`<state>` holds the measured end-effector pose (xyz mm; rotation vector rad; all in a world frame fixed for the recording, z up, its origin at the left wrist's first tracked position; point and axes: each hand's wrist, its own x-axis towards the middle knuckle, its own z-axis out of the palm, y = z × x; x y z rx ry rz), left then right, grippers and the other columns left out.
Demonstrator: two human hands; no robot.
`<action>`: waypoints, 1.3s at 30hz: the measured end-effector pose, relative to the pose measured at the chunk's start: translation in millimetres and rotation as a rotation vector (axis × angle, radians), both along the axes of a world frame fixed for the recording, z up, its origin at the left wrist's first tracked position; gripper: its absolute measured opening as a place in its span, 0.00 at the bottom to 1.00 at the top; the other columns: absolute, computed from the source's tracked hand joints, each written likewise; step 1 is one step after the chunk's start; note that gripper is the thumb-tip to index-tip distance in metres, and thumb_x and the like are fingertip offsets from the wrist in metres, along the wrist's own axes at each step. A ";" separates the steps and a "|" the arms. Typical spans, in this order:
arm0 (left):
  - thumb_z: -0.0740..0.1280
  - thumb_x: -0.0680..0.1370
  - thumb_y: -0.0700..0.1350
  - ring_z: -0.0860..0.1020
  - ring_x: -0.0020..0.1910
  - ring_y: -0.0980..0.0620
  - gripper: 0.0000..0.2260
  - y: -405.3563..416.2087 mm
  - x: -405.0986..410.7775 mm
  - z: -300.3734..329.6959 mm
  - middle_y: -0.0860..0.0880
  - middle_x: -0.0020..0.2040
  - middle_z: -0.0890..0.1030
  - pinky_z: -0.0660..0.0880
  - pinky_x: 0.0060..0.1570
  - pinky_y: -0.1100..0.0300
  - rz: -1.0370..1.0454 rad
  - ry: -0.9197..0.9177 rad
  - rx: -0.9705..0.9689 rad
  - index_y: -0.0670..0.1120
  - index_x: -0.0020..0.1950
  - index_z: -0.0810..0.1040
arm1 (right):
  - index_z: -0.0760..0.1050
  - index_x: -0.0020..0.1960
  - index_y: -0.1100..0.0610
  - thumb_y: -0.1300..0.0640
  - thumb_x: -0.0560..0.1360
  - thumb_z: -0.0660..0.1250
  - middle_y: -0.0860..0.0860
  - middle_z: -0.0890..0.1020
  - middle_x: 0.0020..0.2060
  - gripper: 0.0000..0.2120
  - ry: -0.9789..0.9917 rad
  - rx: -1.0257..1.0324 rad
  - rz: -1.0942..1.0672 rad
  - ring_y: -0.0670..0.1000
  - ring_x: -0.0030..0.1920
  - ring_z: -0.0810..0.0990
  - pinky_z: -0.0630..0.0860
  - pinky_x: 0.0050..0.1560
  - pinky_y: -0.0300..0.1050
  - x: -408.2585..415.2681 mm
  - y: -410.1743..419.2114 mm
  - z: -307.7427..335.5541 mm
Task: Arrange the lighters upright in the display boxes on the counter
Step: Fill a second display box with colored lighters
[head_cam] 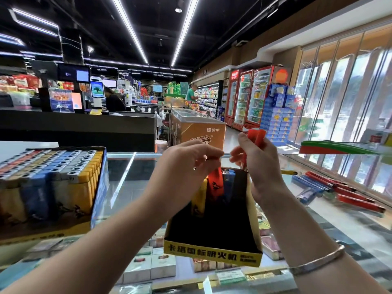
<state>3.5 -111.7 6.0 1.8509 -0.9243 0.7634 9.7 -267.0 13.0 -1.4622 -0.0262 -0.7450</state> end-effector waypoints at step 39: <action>0.60 0.74 0.60 0.70 0.56 0.63 0.18 4.7 14.2 -13.5 0.62 0.56 0.77 0.67 0.52 0.65 0.152 0.005 0.433 0.57 0.61 0.77 | 0.78 0.40 0.50 0.51 0.64 0.70 0.46 0.79 0.27 0.06 -0.199 -0.108 0.229 0.44 0.29 0.77 0.74 0.28 0.36 -8.3 6.2 3.1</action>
